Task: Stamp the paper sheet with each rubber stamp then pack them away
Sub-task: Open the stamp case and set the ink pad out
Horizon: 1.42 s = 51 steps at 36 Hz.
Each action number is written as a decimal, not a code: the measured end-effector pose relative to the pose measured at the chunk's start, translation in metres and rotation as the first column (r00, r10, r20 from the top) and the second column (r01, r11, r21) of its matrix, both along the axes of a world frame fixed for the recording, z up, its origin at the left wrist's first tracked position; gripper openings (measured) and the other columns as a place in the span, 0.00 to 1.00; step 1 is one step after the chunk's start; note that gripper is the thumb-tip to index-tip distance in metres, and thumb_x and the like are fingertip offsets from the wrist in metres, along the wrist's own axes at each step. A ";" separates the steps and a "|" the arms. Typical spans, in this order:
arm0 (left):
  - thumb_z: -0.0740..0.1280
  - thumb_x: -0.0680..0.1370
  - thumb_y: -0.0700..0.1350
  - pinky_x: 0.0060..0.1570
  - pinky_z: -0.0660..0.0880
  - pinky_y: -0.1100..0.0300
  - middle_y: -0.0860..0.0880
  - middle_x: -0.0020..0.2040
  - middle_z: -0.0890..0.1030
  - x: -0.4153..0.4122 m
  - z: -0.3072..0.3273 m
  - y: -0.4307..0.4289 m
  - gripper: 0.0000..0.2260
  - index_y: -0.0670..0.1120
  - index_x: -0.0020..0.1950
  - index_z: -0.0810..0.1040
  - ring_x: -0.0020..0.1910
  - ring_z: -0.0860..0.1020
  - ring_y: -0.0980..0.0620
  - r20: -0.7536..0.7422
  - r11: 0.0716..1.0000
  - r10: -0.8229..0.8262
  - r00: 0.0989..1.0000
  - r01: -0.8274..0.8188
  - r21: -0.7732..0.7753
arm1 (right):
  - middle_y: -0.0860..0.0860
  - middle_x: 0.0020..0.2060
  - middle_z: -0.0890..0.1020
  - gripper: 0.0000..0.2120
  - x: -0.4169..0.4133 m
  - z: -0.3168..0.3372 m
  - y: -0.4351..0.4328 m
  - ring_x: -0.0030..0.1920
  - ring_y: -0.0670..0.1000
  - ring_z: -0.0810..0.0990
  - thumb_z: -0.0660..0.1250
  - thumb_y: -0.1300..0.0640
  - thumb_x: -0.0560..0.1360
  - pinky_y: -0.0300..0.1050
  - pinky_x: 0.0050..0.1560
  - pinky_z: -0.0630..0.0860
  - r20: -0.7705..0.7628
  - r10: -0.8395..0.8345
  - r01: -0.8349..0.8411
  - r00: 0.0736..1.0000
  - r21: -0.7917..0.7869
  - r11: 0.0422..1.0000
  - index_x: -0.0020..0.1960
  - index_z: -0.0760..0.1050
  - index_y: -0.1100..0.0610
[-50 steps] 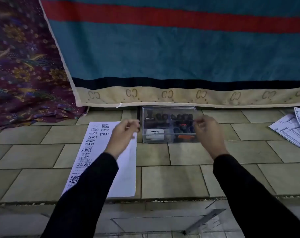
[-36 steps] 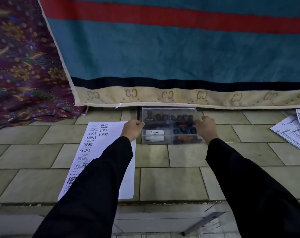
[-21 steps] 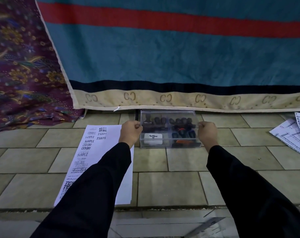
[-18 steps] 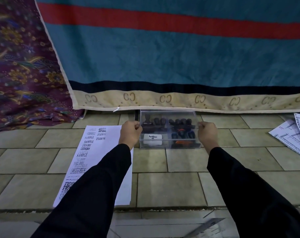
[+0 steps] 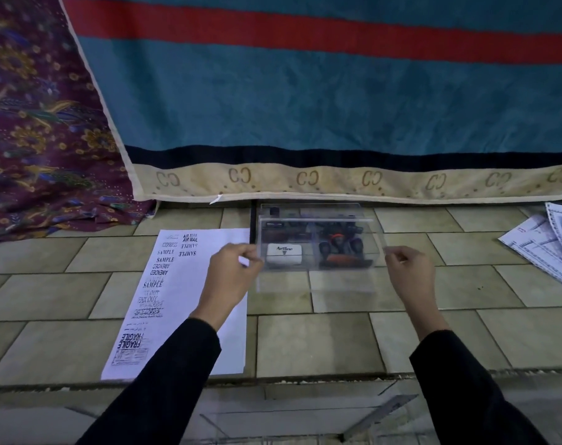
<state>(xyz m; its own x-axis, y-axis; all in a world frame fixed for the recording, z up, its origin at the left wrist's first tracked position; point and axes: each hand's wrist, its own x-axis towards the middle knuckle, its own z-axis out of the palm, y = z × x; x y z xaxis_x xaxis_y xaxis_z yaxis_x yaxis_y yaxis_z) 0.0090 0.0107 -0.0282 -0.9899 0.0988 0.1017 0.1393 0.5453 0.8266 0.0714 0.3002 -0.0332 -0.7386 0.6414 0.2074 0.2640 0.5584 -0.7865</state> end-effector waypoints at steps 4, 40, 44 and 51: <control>0.70 0.75 0.41 0.44 0.77 0.62 0.53 0.49 0.79 0.023 -0.014 -0.007 0.07 0.48 0.53 0.81 0.38 0.81 0.56 0.020 1.000 -0.019 1.000 0.019 -0.018 | 0.56 0.41 0.84 0.09 0.023 -0.010 -0.005 0.41 0.53 0.78 0.64 0.63 0.74 0.42 0.43 0.71 0.017 -0.016 0.017 1.000 -0.026 1.000 0.49 0.82 0.61; 0.66 0.74 0.37 0.31 0.64 0.77 0.55 0.38 0.76 0.068 -0.047 -0.009 0.08 0.43 0.48 0.83 0.39 0.74 0.58 0.145 0.958 -0.016 0.989 0.057 -0.282 | 0.52 0.32 0.79 0.04 0.055 -0.044 -0.004 0.35 0.53 0.75 0.66 0.60 0.72 0.39 0.34 0.68 0.350 0.067 -0.083 0.934 0.031 0.996 0.38 0.77 0.57; 0.65 0.74 0.36 0.34 0.68 0.68 0.48 0.37 0.77 0.066 -0.046 -0.007 0.06 0.46 0.39 0.77 0.37 0.72 0.52 0.162 0.942 -0.021 0.987 0.073 -0.327 | 0.50 0.32 0.76 0.06 0.052 -0.044 -0.003 0.30 0.44 0.71 0.66 0.61 0.72 0.34 0.27 0.64 0.393 0.061 -0.085 0.918 0.045 0.995 0.37 0.74 0.55; 0.65 0.76 0.41 0.38 0.73 0.63 0.50 0.43 0.80 0.060 -0.045 -0.015 0.05 0.45 0.43 0.81 0.41 0.77 0.53 0.138 0.950 -0.025 0.990 0.066 -0.306 | 0.54 0.38 0.76 0.05 0.050 -0.033 -0.011 0.36 0.54 0.73 0.66 0.60 0.73 0.42 0.36 0.67 0.388 0.023 -0.061 0.921 0.087 0.994 0.47 0.72 0.60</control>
<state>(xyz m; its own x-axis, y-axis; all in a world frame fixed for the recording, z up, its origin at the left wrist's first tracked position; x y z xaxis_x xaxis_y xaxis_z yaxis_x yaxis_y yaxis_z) 0.0686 -0.0041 -0.0729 -0.9861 0.1499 -0.0710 0.0720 0.7725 0.6309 0.1213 0.2891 -0.0663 -0.7995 0.5993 -0.0403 0.5108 0.6431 -0.5705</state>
